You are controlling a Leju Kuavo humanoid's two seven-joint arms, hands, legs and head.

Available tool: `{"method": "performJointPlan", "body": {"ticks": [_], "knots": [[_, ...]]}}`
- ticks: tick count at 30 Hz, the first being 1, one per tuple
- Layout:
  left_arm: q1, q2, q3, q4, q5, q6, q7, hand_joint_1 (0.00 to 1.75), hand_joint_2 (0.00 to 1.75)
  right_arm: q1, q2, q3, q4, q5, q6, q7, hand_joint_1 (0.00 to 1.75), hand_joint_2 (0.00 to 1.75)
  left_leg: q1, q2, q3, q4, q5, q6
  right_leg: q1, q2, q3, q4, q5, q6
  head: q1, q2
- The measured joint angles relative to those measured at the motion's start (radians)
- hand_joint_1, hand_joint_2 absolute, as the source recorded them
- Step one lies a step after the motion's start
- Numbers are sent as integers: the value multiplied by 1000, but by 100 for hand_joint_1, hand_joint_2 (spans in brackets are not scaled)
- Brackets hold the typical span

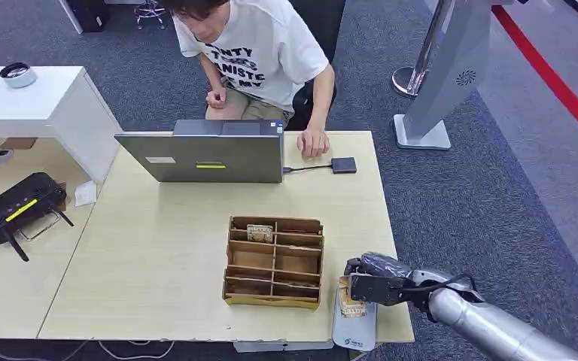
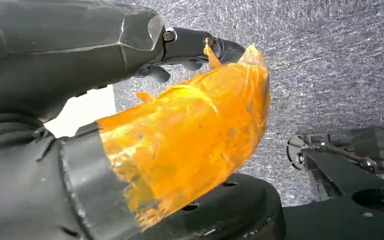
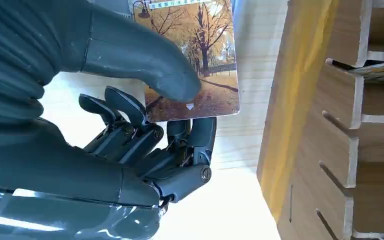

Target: Pass the card to the sensor for recognition and then transmit it.

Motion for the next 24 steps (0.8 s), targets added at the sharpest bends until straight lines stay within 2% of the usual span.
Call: {"method": "performJointPlan", "body": {"ticks": [24], "knots": [[0,-1,0,0,-1,0,0,0,0,9,0,-5,0,6,-6,0,175,175,0,0,1,0,0,0,0,0,0,0,0,0,0,0]]}}
